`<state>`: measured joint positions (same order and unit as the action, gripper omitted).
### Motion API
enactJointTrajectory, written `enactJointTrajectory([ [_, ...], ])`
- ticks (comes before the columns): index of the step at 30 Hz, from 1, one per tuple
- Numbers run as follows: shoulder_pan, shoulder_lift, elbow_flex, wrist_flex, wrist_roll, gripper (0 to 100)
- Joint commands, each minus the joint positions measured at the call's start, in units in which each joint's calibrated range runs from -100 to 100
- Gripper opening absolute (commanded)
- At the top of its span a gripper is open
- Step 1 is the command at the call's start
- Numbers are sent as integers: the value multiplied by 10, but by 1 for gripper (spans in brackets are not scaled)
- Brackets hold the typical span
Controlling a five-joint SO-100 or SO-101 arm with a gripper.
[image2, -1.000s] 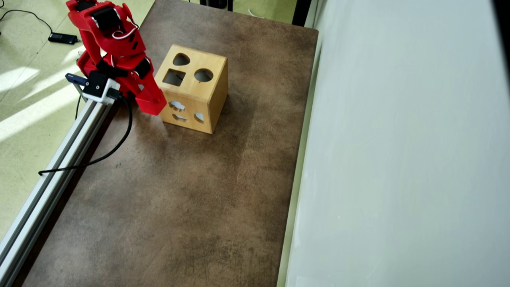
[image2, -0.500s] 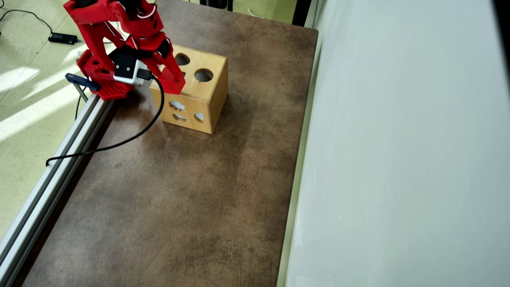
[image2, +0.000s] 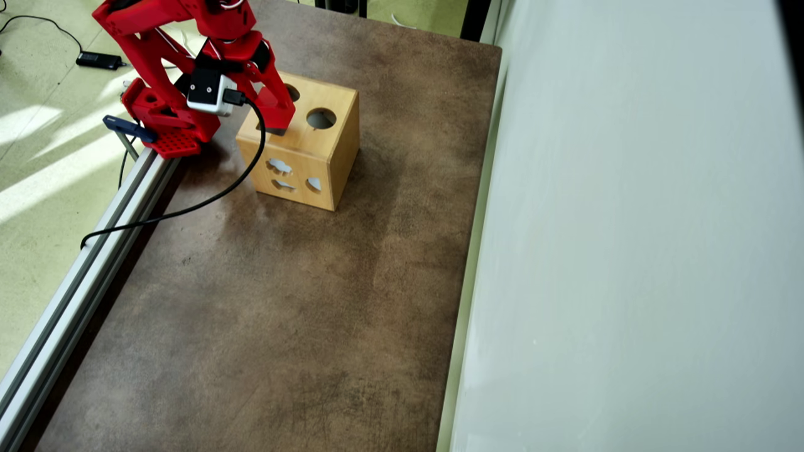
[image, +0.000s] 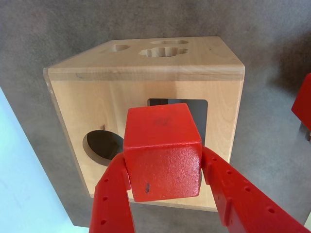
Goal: Pick and place the red cube on the square hole
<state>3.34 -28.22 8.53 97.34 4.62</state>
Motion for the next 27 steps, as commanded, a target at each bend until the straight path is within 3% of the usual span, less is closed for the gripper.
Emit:
enactJointTrajectory([
  [1, -3, -11, 1, 7, 0, 2],
  [27, -24, -10, 42, 5, 2, 2],
])
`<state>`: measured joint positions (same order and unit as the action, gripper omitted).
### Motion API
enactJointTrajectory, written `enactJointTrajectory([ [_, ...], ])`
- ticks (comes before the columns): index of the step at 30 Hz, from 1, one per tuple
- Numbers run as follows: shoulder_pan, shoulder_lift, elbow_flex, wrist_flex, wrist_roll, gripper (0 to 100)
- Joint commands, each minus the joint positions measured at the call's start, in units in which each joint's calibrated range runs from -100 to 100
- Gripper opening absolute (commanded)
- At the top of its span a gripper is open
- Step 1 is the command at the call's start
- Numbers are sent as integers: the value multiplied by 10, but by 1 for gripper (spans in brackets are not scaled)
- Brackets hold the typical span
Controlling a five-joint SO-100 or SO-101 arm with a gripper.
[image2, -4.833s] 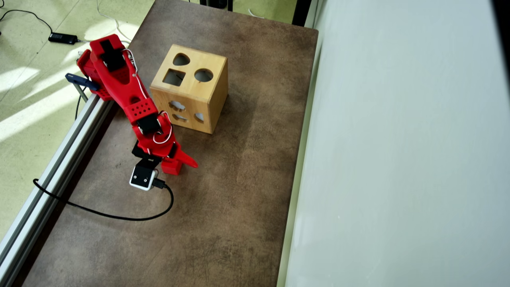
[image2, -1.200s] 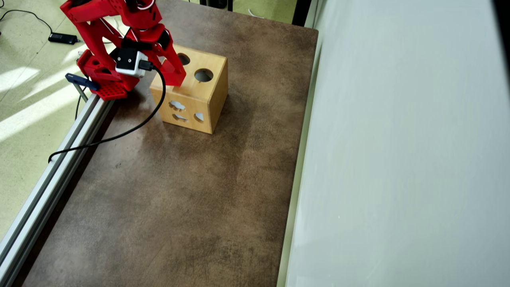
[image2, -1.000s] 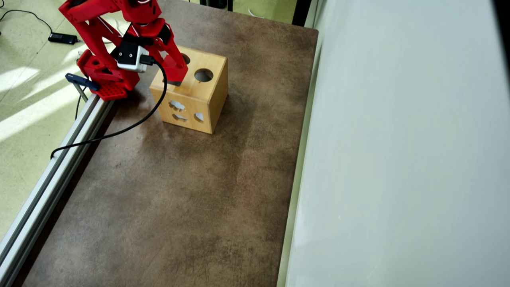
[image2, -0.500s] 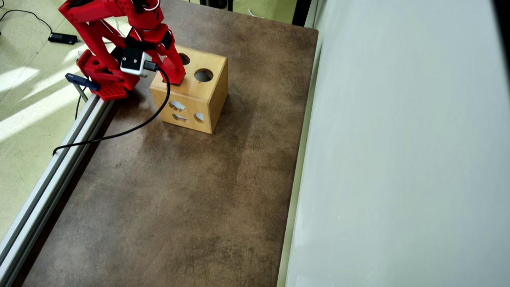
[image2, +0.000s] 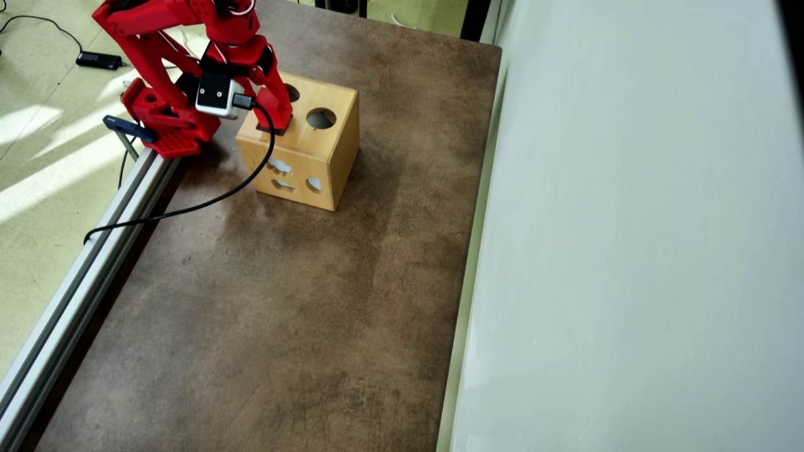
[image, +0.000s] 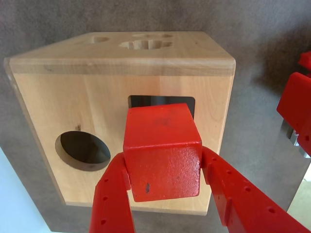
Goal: Pick and place the red cube on the square hole
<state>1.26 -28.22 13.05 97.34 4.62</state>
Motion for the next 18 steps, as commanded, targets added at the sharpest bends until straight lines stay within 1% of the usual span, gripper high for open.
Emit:
enactJointTrajectory([
  [1, -1, -10, -3, 5, 2, 2],
  [18, 7, -10, 8, 5, 1, 2],
])
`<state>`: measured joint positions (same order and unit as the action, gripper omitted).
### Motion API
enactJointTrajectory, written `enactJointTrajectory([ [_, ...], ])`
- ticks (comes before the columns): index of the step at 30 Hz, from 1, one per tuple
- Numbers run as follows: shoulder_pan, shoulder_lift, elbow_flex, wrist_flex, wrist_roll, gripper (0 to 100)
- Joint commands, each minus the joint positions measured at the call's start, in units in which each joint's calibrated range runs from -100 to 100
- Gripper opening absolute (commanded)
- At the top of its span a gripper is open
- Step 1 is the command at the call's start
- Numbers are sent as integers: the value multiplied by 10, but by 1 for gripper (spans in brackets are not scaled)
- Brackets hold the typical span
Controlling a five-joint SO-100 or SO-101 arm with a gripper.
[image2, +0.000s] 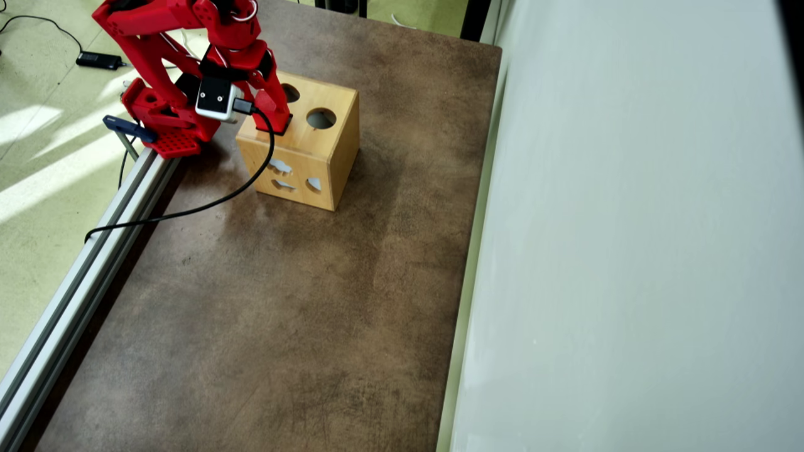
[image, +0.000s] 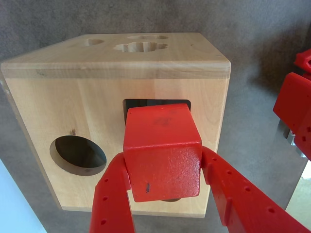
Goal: Pick and place the red cube on the square hole
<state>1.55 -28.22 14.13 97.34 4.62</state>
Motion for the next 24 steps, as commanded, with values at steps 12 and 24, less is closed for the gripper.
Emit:
enactJointTrajectory([
  [12, 5, -7, 17, 2, -3, 2],
  [24, 25, 54, 15, 2, 0, 2],
])
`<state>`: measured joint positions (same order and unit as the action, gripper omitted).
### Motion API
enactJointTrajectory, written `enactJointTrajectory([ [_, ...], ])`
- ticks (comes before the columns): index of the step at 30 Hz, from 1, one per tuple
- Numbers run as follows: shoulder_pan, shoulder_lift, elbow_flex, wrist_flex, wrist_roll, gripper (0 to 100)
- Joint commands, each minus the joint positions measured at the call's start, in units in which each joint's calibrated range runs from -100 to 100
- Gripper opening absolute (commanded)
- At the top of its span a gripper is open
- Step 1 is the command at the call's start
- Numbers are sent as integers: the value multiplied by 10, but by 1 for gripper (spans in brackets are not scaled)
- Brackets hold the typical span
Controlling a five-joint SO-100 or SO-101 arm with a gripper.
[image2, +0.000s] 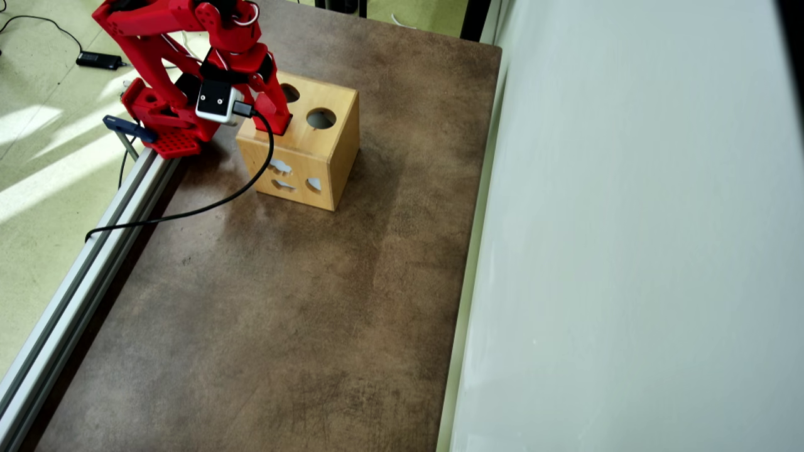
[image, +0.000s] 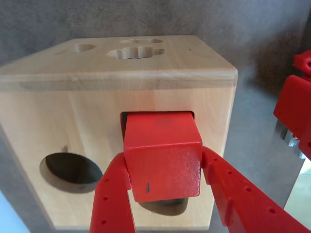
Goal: Pick and place the red cube on the square hole
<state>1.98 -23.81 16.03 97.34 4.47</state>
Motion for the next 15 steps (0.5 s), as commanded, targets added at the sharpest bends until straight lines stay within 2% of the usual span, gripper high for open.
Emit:
enactJointTrajectory([
  [1, 27, 11, -4, 2, 2, 2],
  [15, 34, 12, -3, 2, 2, 2],
])
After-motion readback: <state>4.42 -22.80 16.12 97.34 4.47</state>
